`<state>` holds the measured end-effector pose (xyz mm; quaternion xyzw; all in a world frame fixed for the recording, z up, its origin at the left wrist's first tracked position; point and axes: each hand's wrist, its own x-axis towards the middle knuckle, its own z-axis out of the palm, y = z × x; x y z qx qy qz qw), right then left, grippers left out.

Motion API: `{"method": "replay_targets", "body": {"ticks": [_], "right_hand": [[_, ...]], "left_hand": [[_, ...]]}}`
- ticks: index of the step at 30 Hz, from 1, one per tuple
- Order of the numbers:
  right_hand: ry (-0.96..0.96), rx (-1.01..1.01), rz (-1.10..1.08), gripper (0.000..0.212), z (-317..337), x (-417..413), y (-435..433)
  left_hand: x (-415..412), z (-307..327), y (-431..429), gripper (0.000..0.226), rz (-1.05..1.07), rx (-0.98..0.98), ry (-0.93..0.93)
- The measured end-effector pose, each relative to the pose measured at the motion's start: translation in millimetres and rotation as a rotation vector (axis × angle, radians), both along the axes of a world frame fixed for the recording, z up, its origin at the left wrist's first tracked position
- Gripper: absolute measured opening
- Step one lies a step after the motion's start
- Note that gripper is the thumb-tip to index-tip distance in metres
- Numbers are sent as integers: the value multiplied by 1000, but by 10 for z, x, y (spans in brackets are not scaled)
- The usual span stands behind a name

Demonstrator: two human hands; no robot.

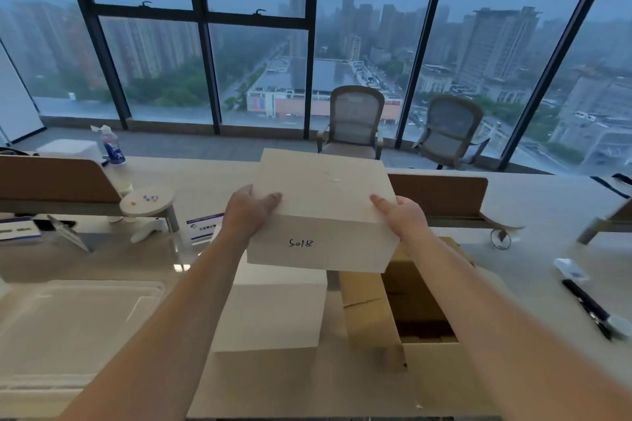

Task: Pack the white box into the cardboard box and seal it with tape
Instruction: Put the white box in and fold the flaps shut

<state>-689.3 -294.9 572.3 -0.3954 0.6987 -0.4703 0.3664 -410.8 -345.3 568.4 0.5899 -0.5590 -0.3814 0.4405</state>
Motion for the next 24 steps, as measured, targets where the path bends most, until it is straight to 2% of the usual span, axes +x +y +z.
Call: {"method": "replay_targets", "body": {"ticks": [3,8,16,21,24], "right_hand": [[37,12,-36,53,-3,-495,120],[63,29,-75,58,-151,-1447,322],[63,62,-65,44,-541,-2854,552],[60,117,-6,41,-925,-3295,615],[64,124,14,31,-1156,-3412,633]], "left_hand": [[-494,-6,39,43,-35,11,-14],[-1473,-100,157,33,-95,40,12],[-2833,-536,413,48,-66,200,-54],[-3326,-823,591,41,-28,308,-121],[-3432,-1010,634,52,-8,345,-176]]}}
